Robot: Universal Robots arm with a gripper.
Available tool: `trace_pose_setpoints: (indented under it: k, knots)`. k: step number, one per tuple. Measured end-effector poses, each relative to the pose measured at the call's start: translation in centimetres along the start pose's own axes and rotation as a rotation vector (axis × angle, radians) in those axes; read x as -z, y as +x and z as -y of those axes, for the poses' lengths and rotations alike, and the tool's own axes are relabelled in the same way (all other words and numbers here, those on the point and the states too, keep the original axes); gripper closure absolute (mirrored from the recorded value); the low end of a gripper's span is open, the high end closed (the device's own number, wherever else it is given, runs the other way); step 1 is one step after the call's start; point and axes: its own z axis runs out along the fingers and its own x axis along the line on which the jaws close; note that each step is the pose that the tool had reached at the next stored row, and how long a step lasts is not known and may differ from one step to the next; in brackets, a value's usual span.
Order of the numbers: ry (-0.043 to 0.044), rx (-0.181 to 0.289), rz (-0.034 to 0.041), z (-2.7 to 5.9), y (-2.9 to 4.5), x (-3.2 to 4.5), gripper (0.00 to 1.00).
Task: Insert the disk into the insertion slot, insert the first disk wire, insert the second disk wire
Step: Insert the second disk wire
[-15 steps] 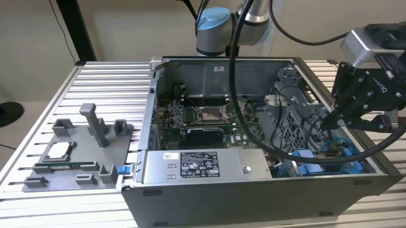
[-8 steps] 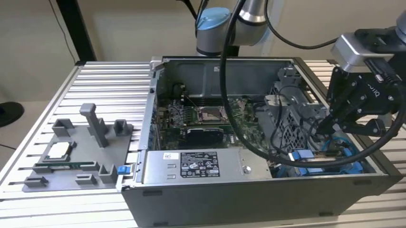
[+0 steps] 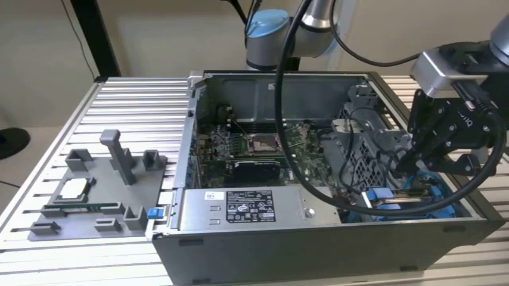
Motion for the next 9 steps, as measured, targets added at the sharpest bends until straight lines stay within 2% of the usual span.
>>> trace_pose_setpoints:
  k: [9]
  knots:
    - [0.0068,0.010,-0.0128,0.06,0.16,-0.94,1.00]
